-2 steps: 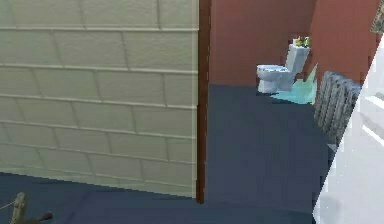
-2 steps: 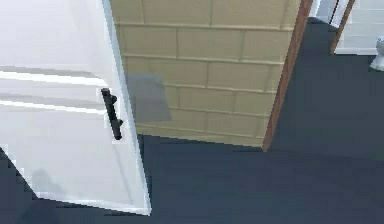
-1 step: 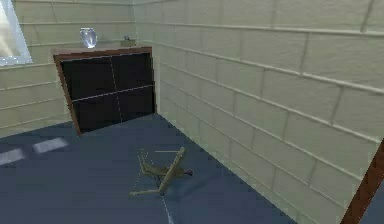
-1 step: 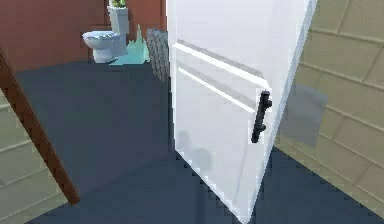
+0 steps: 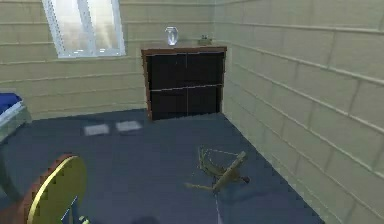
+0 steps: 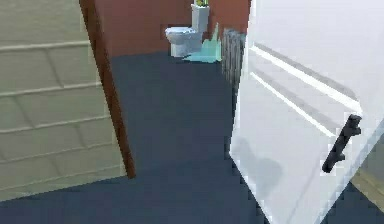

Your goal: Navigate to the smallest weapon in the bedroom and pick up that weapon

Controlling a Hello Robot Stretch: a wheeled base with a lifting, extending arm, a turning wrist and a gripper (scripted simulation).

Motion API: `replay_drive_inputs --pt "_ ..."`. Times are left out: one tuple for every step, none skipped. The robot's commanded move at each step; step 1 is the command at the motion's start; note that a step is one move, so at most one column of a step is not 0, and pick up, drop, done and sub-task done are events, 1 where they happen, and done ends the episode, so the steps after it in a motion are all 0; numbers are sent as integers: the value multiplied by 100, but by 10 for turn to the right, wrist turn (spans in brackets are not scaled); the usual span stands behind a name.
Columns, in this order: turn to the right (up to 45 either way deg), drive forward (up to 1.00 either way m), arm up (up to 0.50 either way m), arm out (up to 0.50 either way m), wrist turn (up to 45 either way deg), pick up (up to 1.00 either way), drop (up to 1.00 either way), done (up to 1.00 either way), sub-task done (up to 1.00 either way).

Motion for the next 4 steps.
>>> replay_drive_inputs --pt "0 60 0 0 0 0 0 0 0" --pt "-240 0 0 0 0 0 0 0 0" --pt "0 75 0 0 0 0 0 0 0" --pt "-330 0 0 0 0 0 0 0 0"
